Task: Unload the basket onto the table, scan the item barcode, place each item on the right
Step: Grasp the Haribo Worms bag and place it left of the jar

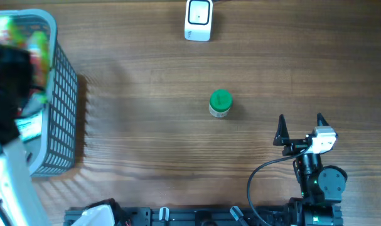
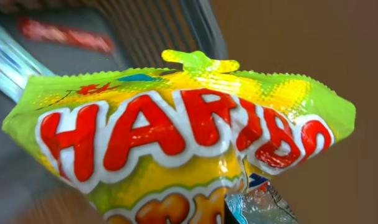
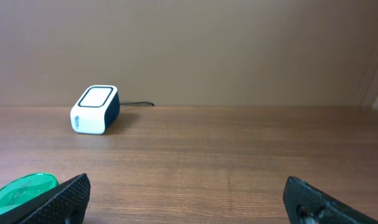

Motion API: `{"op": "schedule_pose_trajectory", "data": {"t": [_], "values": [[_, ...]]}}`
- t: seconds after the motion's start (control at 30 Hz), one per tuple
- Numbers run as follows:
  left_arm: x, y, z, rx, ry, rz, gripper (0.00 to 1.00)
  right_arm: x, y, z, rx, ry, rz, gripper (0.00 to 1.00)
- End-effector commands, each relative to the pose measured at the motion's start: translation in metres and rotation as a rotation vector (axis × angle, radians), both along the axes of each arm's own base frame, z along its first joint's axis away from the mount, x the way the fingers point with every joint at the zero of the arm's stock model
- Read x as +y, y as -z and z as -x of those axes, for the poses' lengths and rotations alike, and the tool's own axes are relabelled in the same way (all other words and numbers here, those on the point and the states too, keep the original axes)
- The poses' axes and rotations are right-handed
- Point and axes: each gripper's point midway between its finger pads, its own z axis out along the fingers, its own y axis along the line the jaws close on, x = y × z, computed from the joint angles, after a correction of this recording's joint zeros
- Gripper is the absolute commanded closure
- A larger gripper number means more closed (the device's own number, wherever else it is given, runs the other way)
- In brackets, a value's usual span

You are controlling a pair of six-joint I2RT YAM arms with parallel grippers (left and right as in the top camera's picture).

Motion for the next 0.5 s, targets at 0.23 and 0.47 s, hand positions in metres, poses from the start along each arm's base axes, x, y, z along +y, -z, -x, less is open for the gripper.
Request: {"op": "schedule_pose_trajectory", "data": {"t": [0.23,0.47], "values": [[-0.152,0.129,-0.039,0.387,0.371,-0.156,0.96,-0.001,-0.001,0.0,-0.006,0.009,0.012,0.0],[-0.211,0.286,-0.047,0.682,0.464,-0.212,0.96,-0.001,-0.001,0.0,-0.006,0.01,0.012,0.0]]}}
